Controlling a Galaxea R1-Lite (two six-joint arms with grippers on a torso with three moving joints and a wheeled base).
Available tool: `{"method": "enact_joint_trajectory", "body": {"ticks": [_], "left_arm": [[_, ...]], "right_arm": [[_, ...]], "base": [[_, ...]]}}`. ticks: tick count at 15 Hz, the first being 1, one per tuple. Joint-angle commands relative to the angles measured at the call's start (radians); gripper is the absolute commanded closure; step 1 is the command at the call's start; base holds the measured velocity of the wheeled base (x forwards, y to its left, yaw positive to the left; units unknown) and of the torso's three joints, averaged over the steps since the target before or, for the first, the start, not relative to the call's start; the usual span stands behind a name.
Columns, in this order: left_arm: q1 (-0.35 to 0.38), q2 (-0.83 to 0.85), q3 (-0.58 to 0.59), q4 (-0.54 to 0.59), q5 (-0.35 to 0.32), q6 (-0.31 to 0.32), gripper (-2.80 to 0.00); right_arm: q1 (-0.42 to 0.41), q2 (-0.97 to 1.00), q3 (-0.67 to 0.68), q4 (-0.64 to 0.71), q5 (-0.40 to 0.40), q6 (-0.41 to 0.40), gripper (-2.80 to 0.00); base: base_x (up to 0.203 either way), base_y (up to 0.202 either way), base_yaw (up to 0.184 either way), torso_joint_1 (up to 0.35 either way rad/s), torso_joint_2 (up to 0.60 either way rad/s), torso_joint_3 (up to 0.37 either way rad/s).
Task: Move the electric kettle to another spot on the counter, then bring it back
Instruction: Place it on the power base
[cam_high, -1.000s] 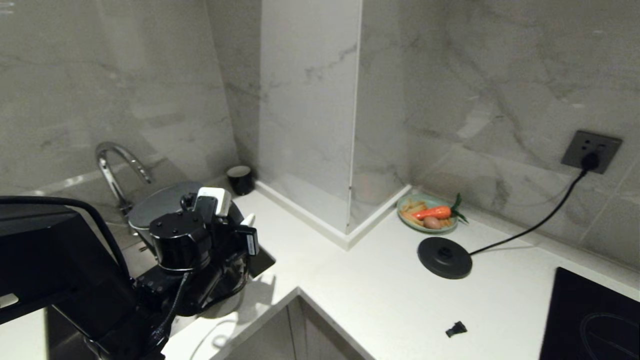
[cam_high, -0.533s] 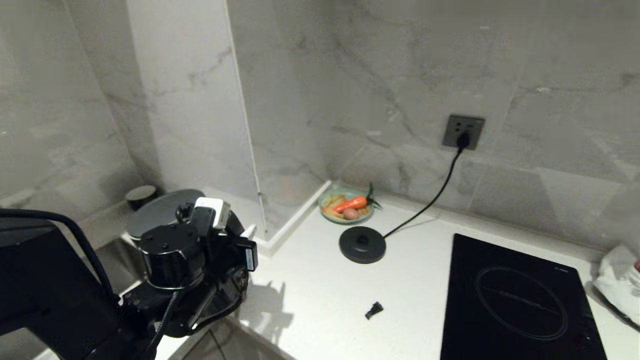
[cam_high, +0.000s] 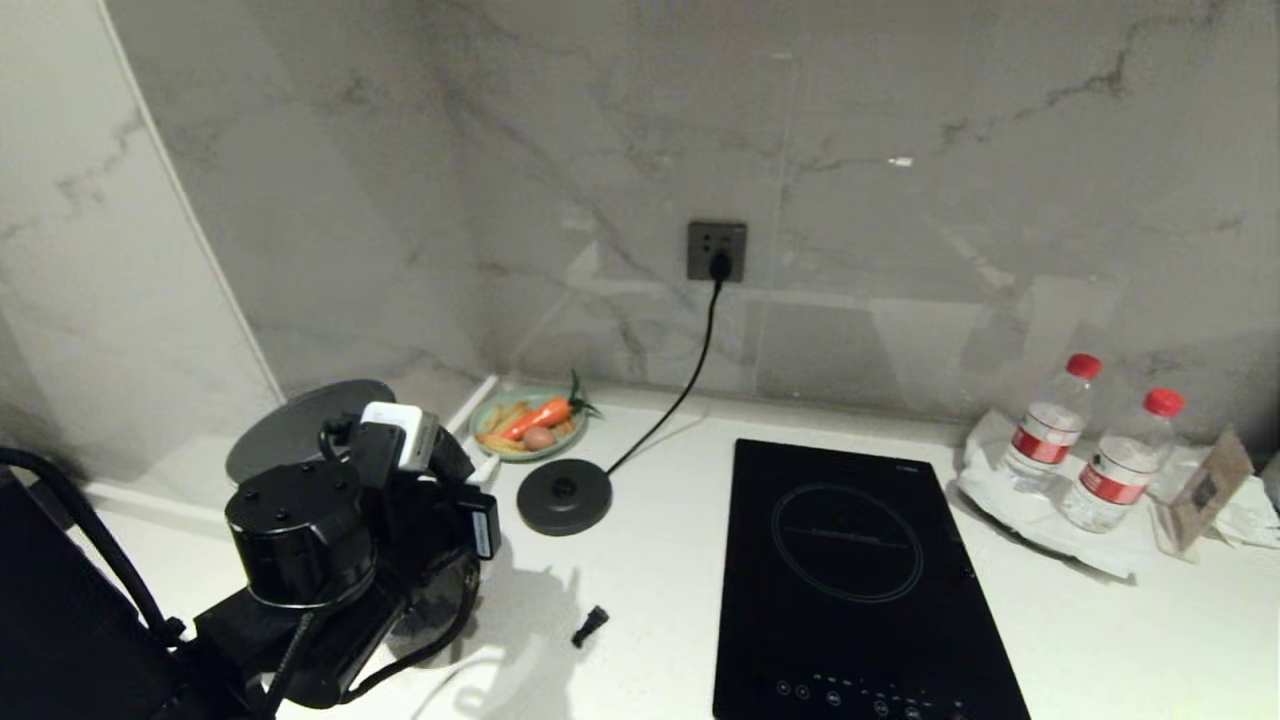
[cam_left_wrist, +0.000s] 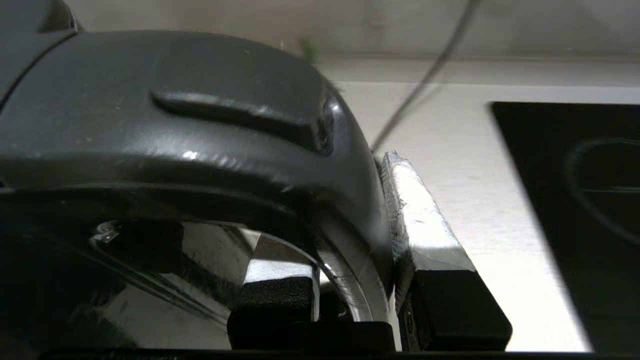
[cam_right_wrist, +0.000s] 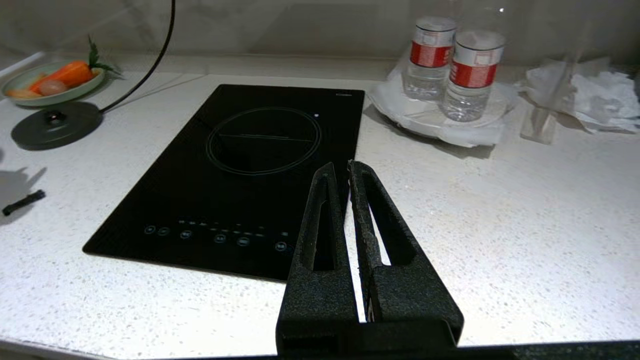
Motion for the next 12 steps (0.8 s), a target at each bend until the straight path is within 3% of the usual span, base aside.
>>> {"method": "enact_joint_trajectory", "body": {"ticks": [1,5,12], "left_arm": [[-0.002,-0.003,0.002,-0.008,0.005,0.0,0.0],[-0.022,-0.001,-0.011,-0.007,0.007,0.001,0.0],[-0.14,0.082,-0.18,0.002,0.028,0.035,0.0]], "right_arm": [[0.0,0.001,0.0,0.0,0.001,0.0,0.0],[0.0,0.0,0.0,0.0,0.001,0.0,0.0],[0.0,0.001,0.0,0.001,0.001,-0.001,0.0]], "base": [[0.0,0.0,0.0,0.0,0.0,0.0],[0.0,0.0,0.0,0.0,0.0,0.0],[0.0,0.0,0.0,0.0,0.0,0.0]]}}
